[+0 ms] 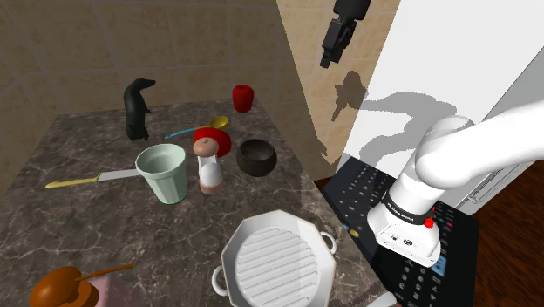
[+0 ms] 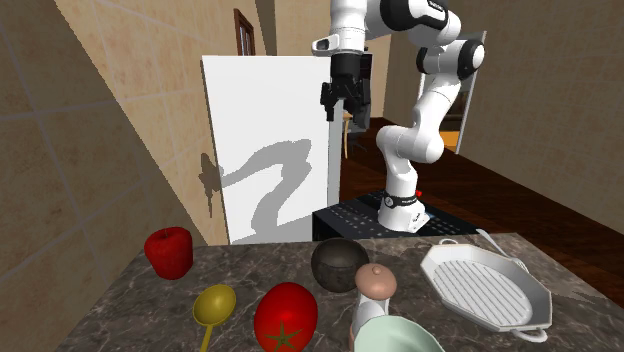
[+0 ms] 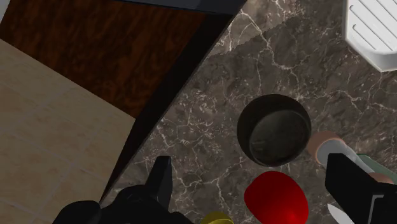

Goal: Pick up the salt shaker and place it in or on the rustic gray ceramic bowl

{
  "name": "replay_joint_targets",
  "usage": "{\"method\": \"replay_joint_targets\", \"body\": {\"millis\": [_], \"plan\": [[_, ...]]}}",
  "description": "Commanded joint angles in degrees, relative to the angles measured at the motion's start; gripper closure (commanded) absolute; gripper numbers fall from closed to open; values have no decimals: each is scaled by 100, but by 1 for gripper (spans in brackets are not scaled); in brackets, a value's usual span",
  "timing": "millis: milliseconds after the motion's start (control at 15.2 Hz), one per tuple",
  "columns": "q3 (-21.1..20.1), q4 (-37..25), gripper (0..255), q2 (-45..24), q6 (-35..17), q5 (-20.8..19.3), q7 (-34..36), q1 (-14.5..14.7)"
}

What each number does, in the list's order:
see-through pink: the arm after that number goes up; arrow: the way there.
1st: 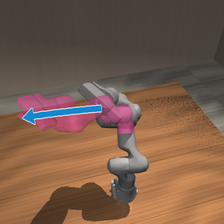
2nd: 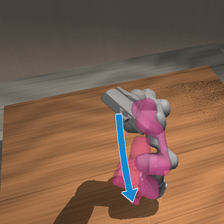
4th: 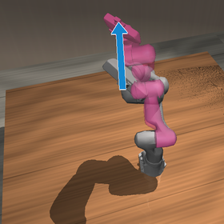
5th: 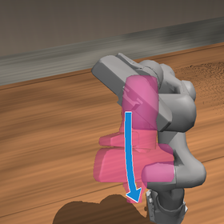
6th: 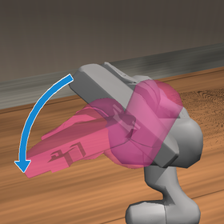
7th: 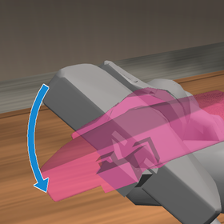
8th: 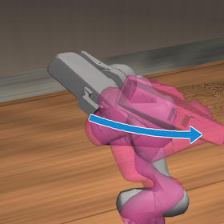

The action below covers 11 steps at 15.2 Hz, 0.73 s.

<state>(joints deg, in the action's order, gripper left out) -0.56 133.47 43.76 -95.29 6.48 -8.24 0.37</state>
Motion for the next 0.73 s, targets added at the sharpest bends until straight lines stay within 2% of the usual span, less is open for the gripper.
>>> {"method": "replay_joint_targets", "body": {"millis": [0,660], "plan": [[0,0,0,0,0,0,0,0],[-794,-468,0,-1669,-928,482,744,329]]}}
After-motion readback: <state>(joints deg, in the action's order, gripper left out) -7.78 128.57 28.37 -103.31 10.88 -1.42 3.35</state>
